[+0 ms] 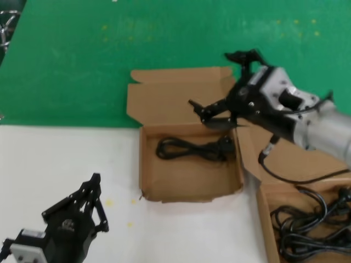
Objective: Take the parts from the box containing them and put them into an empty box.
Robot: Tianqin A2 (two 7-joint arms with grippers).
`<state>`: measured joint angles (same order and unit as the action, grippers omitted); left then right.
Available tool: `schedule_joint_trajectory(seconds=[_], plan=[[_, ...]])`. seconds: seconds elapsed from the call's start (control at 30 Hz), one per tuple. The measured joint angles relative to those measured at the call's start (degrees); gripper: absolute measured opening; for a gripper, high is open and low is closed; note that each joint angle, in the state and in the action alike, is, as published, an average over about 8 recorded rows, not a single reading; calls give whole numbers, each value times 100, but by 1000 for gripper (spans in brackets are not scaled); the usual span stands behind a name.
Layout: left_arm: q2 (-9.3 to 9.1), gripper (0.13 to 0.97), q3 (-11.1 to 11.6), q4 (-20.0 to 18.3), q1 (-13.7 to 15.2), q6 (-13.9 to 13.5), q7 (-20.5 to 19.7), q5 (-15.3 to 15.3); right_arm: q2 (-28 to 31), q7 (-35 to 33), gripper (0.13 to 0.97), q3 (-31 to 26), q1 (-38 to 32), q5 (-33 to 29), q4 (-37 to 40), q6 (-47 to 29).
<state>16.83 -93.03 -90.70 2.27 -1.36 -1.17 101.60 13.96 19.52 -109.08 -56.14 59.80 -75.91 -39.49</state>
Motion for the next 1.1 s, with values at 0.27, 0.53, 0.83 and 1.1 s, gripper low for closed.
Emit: schedule_joint_trajectory(seconds=[0.27, 0.53, 0.83, 1.1], plan=[[0, 132, 0, 0, 0, 0, 0, 0, -202, 690, 827, 883, 1208, 59, -1013, 702], [0, 132, 0, 0, 0, 0, 0, 0, -274, 761, 919, 1034, 1431, 112, -1153, 869], [0, 157, 0, 0, 0, 0, 0, 0, -274, 762, 963, 1036, 1433, 113, -1154, 870], [0, 202, 1, -1, -2, 1, 3, 2, -268, 737, 966, 1043, 1476, 157, -1159, 902]])
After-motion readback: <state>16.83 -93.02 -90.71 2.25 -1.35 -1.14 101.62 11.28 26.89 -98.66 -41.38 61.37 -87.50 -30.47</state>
